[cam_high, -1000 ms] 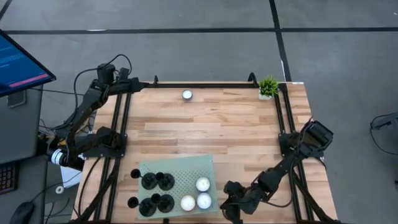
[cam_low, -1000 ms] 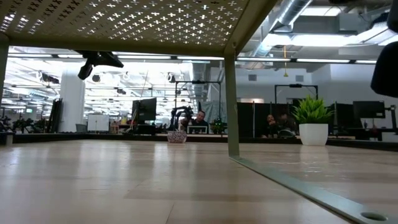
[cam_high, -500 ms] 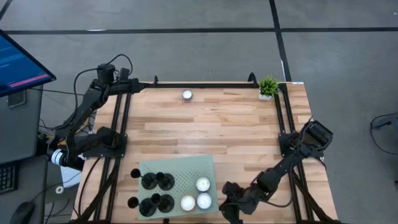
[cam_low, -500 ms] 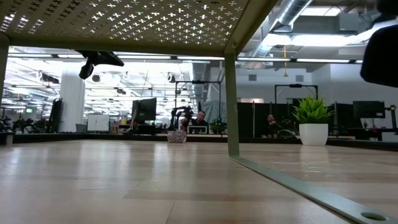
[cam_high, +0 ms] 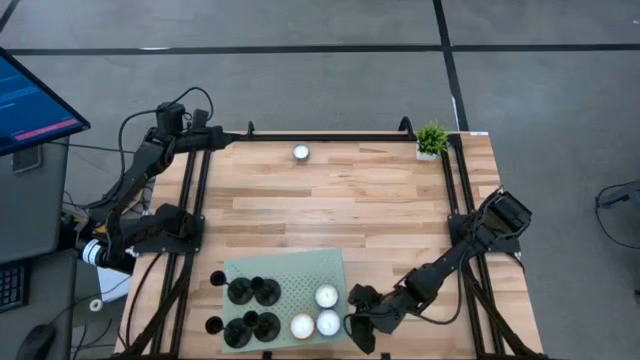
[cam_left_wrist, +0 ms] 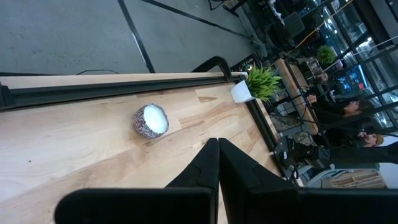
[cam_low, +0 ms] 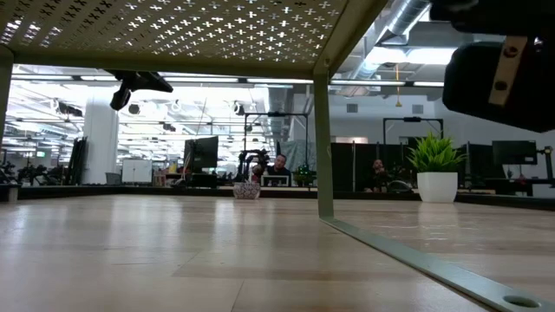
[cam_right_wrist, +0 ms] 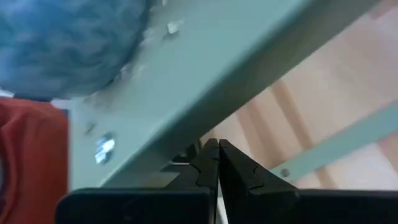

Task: Stock candles on shelf
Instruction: Adjust the shelf

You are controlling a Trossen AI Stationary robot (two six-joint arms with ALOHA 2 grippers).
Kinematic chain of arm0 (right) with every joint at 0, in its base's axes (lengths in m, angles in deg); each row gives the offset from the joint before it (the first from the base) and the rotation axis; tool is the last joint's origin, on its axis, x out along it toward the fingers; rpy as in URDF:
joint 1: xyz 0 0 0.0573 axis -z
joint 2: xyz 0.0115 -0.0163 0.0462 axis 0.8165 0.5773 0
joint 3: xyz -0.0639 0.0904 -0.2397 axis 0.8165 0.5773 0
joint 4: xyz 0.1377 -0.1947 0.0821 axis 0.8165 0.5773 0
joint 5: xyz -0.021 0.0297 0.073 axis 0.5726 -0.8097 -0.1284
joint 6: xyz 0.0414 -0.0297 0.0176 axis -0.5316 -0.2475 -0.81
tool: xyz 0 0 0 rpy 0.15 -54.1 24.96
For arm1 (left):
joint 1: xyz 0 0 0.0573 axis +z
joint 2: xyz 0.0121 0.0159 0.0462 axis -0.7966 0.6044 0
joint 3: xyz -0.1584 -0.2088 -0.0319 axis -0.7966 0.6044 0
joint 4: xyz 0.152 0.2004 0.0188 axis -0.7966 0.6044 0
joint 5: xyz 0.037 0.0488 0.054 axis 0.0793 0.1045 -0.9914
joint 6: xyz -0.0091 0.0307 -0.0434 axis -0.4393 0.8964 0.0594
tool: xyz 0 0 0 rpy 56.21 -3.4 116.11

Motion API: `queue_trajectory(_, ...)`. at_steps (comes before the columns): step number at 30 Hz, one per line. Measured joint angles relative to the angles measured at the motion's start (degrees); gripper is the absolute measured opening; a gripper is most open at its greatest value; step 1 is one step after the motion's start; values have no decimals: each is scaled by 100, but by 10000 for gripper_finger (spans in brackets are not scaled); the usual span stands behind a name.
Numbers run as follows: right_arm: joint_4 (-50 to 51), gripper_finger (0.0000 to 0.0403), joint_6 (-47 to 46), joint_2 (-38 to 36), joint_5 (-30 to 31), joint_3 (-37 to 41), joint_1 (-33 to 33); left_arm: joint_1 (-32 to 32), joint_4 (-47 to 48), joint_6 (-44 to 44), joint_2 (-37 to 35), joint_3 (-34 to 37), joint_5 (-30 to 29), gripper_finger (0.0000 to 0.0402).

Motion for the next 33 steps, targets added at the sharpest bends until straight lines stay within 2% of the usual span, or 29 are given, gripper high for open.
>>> queue_trajectory(6, 417, 0, -43, 0, -8, -12, -20, 0, 0, 0, 0, 0, 46, 2)
queue_trajectory(10, 1188, 0, -678, 0, -26, -7, -334, 0, 0, 0, 0, 0, 88, 2)
queue_trajectory(13, 978, 0, -1101, -10, -277, -9, -617, -2, 0, 0, 0, 0, 108, 2)
queue_trajectory(16, 690, 0, -1311, 129, -192, -88, -751, 0, 0, 2, 0, 0, 108, 2)
queue_trajectory(24, 752, 0, -1076, 610, -131, -577, -572, 0, 0, 0, 0, 0, 191, 2)
queue_trajectory(33, 758, 0, -602, 649, -189, -632, -267, 0, 0, 0, 0, 0, 225, 2)
